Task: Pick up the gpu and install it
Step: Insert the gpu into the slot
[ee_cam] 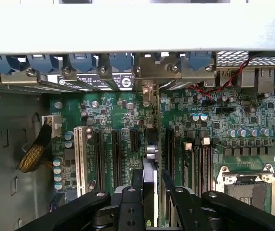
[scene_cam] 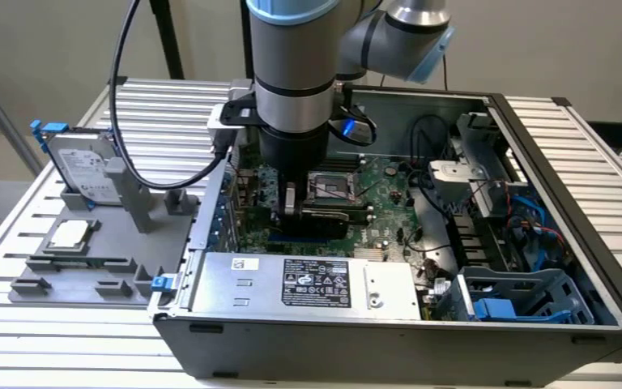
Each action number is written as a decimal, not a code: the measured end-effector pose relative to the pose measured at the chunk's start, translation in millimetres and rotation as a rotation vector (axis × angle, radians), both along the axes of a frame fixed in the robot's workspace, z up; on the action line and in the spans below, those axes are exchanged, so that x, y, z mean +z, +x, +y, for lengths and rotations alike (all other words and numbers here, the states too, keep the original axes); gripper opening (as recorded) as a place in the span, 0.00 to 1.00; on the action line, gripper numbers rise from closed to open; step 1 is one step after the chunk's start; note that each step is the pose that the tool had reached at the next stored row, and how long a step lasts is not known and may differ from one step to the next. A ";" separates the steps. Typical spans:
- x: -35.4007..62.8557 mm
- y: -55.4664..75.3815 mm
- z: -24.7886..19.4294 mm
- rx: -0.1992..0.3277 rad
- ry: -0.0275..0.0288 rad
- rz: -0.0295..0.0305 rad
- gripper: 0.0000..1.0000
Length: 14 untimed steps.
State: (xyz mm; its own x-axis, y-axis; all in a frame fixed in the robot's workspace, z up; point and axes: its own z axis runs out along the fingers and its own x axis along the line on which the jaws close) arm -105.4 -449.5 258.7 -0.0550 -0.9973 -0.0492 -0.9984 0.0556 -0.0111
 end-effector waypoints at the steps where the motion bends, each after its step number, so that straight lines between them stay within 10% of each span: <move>1: 0.0 0.0 0.0 0.000 0.0001 0.0000 0.00; 14: 0.4 -0.1 0.6 0.000 0.0002 -0.0002 0.00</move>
